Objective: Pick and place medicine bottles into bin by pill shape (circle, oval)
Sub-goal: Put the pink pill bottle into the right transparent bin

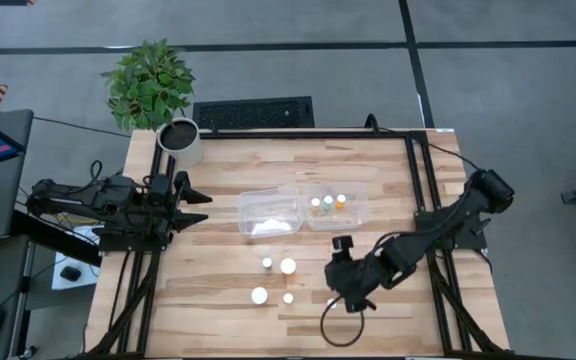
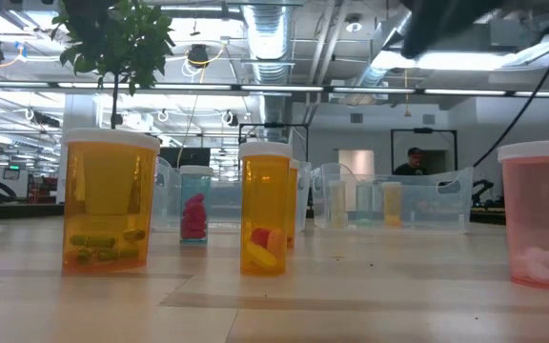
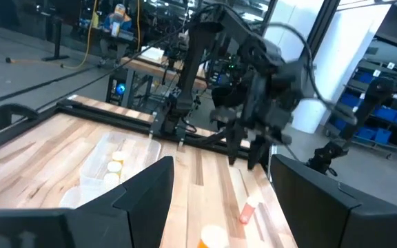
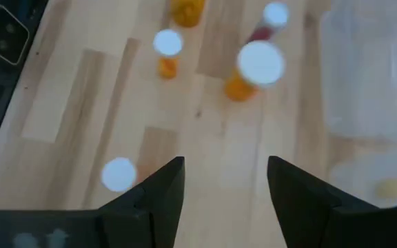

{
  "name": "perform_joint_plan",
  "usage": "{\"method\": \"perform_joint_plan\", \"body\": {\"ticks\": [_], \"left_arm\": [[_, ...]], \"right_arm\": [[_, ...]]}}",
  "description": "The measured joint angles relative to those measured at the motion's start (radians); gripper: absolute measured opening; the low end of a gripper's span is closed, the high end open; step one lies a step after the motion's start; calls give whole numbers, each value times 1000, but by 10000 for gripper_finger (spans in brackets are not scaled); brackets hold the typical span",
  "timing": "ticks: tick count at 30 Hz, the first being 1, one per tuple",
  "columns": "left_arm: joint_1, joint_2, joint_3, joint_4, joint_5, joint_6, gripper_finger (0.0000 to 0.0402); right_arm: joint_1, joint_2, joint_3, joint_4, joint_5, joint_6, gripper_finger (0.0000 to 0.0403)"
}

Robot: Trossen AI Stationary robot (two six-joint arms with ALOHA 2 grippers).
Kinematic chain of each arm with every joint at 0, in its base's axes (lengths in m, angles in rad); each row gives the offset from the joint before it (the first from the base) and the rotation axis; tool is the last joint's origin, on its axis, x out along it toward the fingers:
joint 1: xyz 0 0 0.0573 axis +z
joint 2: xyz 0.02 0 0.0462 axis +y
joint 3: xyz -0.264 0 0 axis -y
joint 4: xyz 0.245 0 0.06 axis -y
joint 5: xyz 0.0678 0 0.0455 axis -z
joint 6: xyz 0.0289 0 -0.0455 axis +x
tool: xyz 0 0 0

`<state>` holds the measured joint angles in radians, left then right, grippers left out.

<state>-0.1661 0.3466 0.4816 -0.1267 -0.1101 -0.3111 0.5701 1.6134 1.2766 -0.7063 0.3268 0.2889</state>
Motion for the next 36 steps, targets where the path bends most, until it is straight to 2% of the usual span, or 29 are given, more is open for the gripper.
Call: {"method": "perform_joint_plan", "body": {"ticks": [9, 18, 23, 28, 36], "left_arm": [[0, 0, 0, 2, 0, -2, 235], [0, 0, 0, 3, -1, -4, 235], [0, 0, 0, 2, -1, -4, 235], [0, 0, 0, 2, -2, -2, 235], [0, 0, 0, 2, -2, 0, 235]], "right_arm": [[50, 106, 0, 44, -98, 122, 213], [84, 110, 0, 123, -99, 129, 213], [85, 156, -2, 113, -97, 131, 212], [83, 201, 0, 127, -140, 133, 212], [82, 201, 0, 124, -143, 132, 212]]}}
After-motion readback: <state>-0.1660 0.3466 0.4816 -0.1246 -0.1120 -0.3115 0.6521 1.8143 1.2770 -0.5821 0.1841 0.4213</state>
